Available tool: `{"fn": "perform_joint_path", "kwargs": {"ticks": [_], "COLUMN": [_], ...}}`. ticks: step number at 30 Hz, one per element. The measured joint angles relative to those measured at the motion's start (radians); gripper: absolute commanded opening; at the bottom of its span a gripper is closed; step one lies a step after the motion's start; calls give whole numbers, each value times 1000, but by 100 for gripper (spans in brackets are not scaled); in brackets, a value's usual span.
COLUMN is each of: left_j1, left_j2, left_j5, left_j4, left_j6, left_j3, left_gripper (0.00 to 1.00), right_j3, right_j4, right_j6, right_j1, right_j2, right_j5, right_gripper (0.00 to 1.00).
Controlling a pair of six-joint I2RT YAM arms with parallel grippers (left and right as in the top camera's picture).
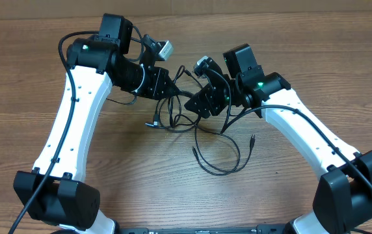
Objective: Untangle cables
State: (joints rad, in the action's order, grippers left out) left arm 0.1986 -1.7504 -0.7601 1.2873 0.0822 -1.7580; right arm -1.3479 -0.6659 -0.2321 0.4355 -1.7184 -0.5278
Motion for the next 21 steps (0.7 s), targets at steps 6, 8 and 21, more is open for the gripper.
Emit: {"fn": "perform_joint_path", "kwargs": {"ticks": [6, 8, 21], "left_j1": [0, 0, -5], "left_j2": [0, 0, 0], "left_j5": [-34, -38, 105], "left_j4": [0, 0, 54], "left_j6": [0, 0, 0], "left_j3": [-18, -18, -21], "left_gripper": [4, 4, 4], "right_j3": [0, 0, 0], "right_j4": [1, 3, -61], "right_j6": [0, 0, 84], "right_j1": [0, 0, -11], "right_j2": [-26, -37, -60], "right_j5": [-16, -19, 133], "right_gripper": [63, 47, 4]}}
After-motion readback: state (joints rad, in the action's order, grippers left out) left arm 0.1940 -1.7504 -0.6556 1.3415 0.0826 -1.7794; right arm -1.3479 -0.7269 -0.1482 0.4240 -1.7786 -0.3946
